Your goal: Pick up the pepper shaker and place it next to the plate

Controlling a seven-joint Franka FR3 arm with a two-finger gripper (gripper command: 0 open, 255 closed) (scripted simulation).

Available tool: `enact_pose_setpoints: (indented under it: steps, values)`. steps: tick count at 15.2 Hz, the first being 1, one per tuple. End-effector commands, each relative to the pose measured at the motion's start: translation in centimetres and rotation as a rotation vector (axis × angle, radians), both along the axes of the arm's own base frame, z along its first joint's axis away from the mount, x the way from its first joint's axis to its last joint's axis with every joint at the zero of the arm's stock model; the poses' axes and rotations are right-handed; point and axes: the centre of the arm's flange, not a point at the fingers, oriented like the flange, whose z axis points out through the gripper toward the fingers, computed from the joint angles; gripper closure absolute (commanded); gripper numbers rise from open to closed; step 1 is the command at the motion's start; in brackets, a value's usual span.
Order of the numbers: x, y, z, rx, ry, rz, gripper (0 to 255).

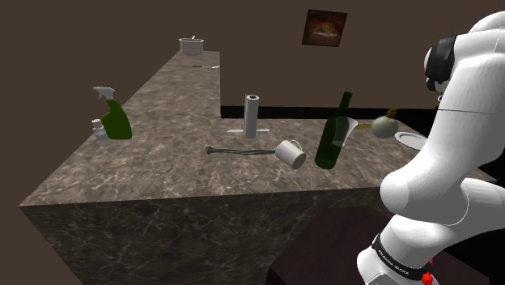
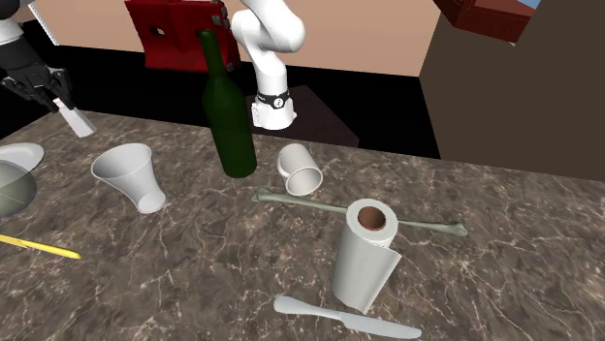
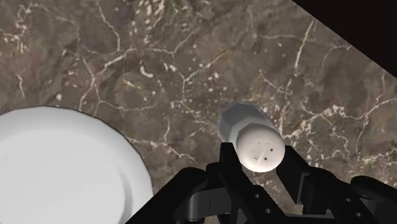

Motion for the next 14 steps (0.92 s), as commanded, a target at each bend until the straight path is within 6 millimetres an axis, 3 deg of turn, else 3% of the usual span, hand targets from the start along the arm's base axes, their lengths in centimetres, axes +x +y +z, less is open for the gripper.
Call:
enact_pose_setpoints:
  steps: [1, 9, 10, 14]
  values:
    - [-0.02, -0.02, -1.02, -0.001, 0.000, 0.000, 255]
    - [-0.02, -0.02, -1.16, -0.001, 0.000, 0.000, 255]
    - [-0.02, -0.02, -1.16, -0.001, 0.000, 0.000, 0]
    - [-0.02, -0.02, -1.16, -0.001, 0.000, 0.000, 0]
